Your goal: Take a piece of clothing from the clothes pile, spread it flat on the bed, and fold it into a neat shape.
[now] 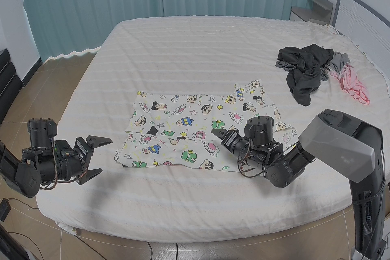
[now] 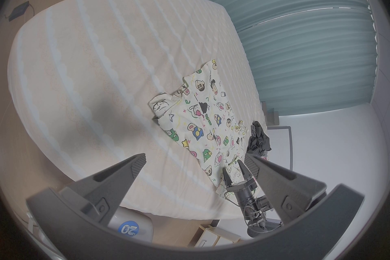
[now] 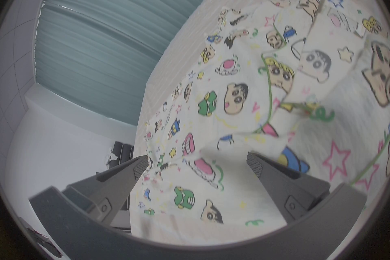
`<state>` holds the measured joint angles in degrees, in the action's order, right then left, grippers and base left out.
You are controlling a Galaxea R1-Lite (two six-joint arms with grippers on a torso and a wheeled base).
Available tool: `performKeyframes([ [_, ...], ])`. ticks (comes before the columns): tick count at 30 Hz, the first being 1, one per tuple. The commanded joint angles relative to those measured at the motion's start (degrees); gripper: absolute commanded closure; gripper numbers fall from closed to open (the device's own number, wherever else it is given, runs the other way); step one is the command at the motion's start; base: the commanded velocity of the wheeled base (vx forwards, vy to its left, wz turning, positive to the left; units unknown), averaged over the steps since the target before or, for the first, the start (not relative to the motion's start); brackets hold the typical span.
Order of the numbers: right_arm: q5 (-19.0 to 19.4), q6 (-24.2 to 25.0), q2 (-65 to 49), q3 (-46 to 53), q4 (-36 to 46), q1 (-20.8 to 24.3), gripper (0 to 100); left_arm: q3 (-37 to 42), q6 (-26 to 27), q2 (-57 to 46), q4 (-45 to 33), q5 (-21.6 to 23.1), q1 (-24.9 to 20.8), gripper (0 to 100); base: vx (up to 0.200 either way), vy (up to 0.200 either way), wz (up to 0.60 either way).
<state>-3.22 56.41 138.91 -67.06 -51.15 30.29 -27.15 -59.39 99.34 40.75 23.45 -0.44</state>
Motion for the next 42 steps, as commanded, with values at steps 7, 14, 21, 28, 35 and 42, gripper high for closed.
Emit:
performKeyframes([
  [7, -3.02, -3.5, 4.26, -6.94, -0.09, -1.47, 0, -0.1, -0.02, 0.33, 0.03, -0.08, 0.0, 0, 0.0, 0.0, 0.0],
  [14, -3.9, -4.37, 4.79, -8.7, -0.53, -2.43, 0, -0.01, -0.02, 0.41, 0.03, -0.08, 0.0, 0, 0.0, 0.0, 0.0],
  [21, -3.81, -4.11, 1.98, -6.15, -0.62, -1.29, 0, -0.01, -0.02, 0.41, 0.03, -0.08, -0.09, 0, 0.0, 0.0, 0.0],
  [28, -3.46, -3.76, -4.7, -0.44, -0.79, 0.29, 0, -0.62, -0.02, 0.59, 0.03, -0.34, -2.29, 0, 0.0, 0.0, 0.0],
  [35, -3.29, -3.67, -12.88, 11.78, -3.52, -0.5, 0, -11.35, 9.03, 5.78, -1.03, -0.69, -4.31, 0, 0.0, 0.0, 0.0],
  [42, -3.02, -5.34, -22.37, 33.05, -15.03, -3.22, 0, -25.23, 32.15, 14.21, -15.18, -0.16, -2.99, 0, 0.0, 0.0, 0.0],
])
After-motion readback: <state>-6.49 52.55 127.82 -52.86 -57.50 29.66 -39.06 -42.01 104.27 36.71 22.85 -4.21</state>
